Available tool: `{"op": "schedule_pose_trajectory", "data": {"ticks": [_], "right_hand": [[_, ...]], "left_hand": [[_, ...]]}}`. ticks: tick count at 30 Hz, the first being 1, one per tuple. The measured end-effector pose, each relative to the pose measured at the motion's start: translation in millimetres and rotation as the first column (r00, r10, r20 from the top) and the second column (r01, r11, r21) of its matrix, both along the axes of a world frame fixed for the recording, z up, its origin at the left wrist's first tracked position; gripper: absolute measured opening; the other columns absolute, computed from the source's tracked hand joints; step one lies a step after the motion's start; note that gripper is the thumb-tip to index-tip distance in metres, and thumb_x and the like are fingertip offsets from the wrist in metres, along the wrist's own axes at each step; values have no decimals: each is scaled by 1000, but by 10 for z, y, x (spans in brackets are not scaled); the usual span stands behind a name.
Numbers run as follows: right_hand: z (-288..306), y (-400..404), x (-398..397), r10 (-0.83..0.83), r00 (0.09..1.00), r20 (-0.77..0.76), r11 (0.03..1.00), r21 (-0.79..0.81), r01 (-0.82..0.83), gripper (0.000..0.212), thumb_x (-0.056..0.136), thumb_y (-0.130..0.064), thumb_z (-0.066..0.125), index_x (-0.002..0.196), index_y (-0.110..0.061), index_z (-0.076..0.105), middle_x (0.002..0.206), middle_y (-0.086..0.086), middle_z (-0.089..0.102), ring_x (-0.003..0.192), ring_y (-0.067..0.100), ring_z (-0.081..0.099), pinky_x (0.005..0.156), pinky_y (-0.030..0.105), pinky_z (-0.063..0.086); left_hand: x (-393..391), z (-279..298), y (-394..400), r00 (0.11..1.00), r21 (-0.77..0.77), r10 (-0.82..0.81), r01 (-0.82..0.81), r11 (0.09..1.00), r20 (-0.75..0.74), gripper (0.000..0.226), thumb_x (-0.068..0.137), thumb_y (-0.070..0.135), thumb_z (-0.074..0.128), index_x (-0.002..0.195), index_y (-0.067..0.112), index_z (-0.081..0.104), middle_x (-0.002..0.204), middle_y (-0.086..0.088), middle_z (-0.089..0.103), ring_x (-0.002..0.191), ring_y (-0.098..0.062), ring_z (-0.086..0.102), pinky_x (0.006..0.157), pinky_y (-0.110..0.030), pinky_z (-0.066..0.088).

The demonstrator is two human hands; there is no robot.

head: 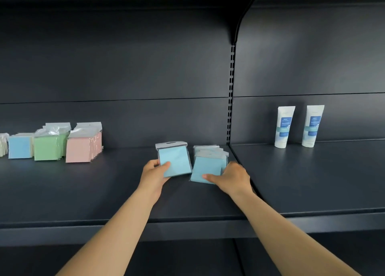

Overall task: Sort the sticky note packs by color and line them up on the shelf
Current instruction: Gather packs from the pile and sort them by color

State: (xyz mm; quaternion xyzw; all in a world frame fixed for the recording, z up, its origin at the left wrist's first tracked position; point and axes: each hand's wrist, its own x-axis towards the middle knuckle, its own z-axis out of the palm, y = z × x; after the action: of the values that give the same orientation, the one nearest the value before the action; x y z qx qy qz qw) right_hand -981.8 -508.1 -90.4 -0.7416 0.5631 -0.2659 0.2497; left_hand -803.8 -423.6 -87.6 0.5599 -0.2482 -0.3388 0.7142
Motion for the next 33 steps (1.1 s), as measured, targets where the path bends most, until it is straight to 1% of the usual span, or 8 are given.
{"op": "schedule_pose_trajectory", "data": {"ticks": [2,5,8,13,22,25,30,33], "right_hand": [[72,-36,-30,10,1000,21,998,64,-12,70,64,-50,81,110,-7,49,106,3,56,103,23,58,75,28,45],[134,-122,-95,21,997,69,988,151,-31,53,65,-41,83,73,-14,38,73,-3,43,68,16,50,53,23,35],[140,-166,-118,22,994,109,974,221,-46,54,69,-32,82,60,-13,33,60,-1,38,52,13,36,45,22,26],[49,-220,-160,-15,960,280,974,221,-49,43,67,-22,83,97,5,67,98,13,71,90,24,67,72,31,49],[7,-30,-212,124,761,636,970,84,-228,8,83,-3,67,85,-11,69,90,7,71,75,15,58,62,20,45],[42,102,-138,229,757,612,937,72,-341,5,83,-2,68,86,-6,68,85,4,70,67,11,57,57,13,46],[22,121,-24,170,824,540,965,79,-250,18,79,-13,75,92,-10,62,89,1,63,57,11,56,62,14,46],[2,116,-12,152,851,503,973,76,-219,19,77,-18,77,89,-12,64,88,2,66,59,10,60,64,17,47]], "left_hand": [[9,-6,-9,1000,-14,6,-6,1000,-21,21,92,-1,53,113,-1,51,110,-14,59,93,-22,61,87,-35,48],[25,-14,-20,999,-19,5,-6,1000,-34,23,92,-2,53,115,-3,51,112,-16,59,95,-24,61,87,-36,48],[25,-22,-26,999,-26,3,-5,1000,-44,24,92,-2,53,116,-4,51,111,-16,59,96,-25,60,88,-36,48],[15,-20,-22,1000,-15,1,-1,1000,-19,21,92,0,53,113,-1,52,111,-14,60,96,-24,61,88,-35,49],[-19,-23,-15,993,57,-35,29,998,110,26,94,3,51,120,3,53,115,-11,62,105,-24,61,89,-32,48],[-36,-19,-11,985,80,-89,78,994,146,23,94,6,52,117,4,55,113,-10,64,104,-23,62,90,-33,49],[-94,21,9,973,53,-222,219,974,57,11,96,15,52,93,6,58,109,-12,66,99,-23,64,87,-34,52],[-136,31,34,950,66,-285,279,958,129,15,91,15,60,103,6,58,108,-7,69,102,-21,66,87,-32,52]]}}
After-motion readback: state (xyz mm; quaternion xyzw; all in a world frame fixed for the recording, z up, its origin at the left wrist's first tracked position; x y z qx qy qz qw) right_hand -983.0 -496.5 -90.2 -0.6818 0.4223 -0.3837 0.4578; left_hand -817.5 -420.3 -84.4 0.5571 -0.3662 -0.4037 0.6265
